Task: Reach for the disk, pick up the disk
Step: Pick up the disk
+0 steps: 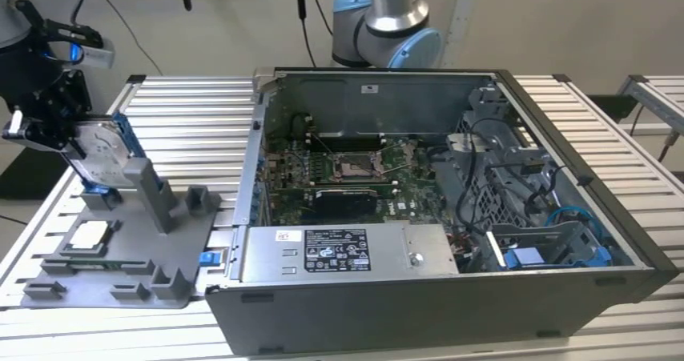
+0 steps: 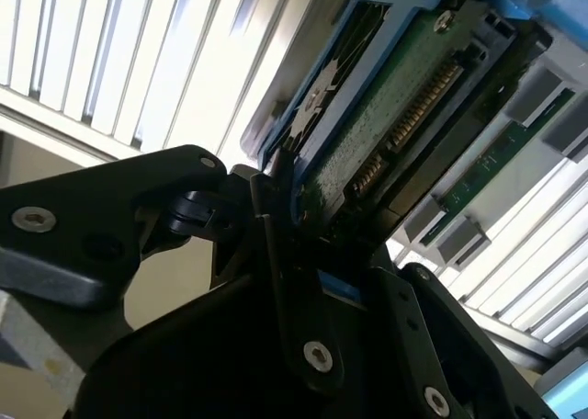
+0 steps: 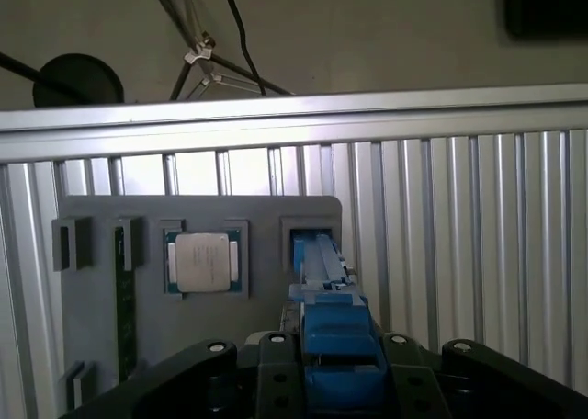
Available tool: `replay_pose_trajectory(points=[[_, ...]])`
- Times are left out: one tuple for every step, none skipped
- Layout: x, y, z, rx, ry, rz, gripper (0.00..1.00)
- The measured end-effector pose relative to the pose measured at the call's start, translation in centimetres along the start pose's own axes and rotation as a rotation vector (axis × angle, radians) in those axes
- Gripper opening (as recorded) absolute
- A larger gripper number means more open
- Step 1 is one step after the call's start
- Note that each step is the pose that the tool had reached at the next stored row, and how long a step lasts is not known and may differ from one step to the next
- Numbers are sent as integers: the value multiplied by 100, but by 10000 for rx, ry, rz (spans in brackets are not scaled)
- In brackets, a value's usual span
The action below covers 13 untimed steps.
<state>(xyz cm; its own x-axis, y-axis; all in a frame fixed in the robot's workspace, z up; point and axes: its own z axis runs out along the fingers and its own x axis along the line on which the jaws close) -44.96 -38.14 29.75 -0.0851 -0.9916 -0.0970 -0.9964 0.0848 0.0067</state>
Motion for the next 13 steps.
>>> replay_pose_trajectory(points=[[-1, 0, -15, 0, 0, 0, 0], [-3, 0, -30, 1, -1, -1, 0], [-4, 0, -45, 0, 0, -1, 0], [-6, 0, -61, 0, 0, -1, 0], [-7, 0, -77, 1, 0, 0, 0], [-9, 0, -92, 1, 0, 0, 0], [-10, 1, -107, -1, 1, 0, 0], [-12, 1, -123, 0, 0, 0, 0], [-13, 1, -138, 0, 0, -1, 0], [-15, 1, -154, 0, 0, 0, 0], [-17, 1, -170, 1, 0, 0, 0], [-18, 1, -186, 1, 0, 0, 0], [-20, 1, -201, 1, -1, 0, 0]])
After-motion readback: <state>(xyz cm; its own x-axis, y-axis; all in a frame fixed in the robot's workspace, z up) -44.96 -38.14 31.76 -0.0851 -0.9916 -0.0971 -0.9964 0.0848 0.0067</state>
